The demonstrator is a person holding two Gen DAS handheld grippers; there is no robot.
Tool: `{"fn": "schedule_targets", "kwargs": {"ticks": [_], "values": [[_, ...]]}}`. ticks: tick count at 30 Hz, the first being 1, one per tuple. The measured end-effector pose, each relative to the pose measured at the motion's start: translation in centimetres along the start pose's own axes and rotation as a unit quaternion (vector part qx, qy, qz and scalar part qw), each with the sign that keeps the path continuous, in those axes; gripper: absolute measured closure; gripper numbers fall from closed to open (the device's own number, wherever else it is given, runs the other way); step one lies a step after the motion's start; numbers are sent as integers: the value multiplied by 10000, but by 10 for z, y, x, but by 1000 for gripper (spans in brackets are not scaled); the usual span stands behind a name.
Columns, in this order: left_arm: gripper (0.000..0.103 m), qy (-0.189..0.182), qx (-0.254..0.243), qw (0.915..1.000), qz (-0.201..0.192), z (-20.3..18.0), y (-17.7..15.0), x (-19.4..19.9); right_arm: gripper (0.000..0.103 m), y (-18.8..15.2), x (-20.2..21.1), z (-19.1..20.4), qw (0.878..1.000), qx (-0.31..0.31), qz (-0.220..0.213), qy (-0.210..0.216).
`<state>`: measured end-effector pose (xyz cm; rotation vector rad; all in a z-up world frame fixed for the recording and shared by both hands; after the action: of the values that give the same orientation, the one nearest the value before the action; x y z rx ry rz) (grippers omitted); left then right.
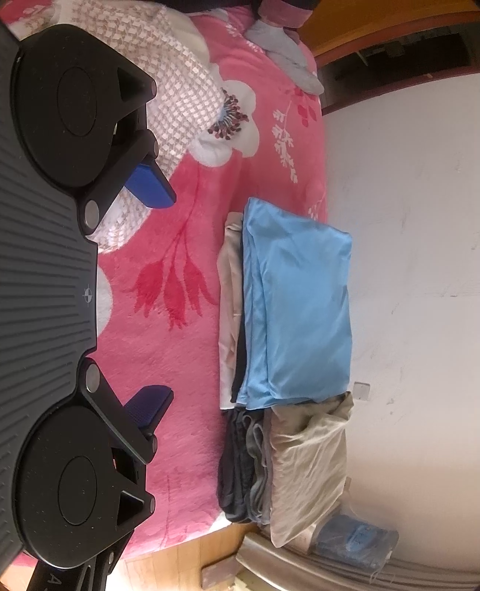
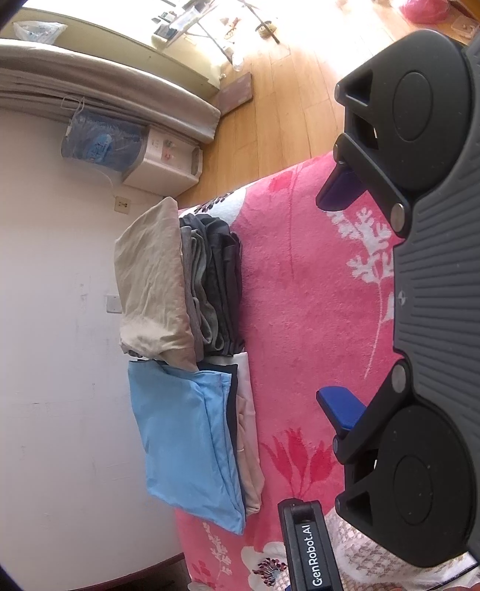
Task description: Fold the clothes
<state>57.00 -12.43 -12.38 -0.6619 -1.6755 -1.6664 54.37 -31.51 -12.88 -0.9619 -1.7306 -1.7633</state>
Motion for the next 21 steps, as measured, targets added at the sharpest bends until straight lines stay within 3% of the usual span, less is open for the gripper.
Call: {"fn": "schedule_targets", "kwargs": {"ticks": [21], "values": [[0,131,-84,9999,-67,0,-1,-1,0,-4,-5,2,9998,160,16,-91]]}}
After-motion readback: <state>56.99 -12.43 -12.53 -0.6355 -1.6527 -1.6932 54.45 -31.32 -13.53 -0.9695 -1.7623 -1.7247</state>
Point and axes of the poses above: each gripper's, at about its wrist camera, not at the fingertips, and x roughly against the way its jaws point, z to its left, y to its top, the point moved 7 cm from there along -x, roughly the way its jaws point, and after that the axes turned 1 degree about -x, right-handed, at the moved point
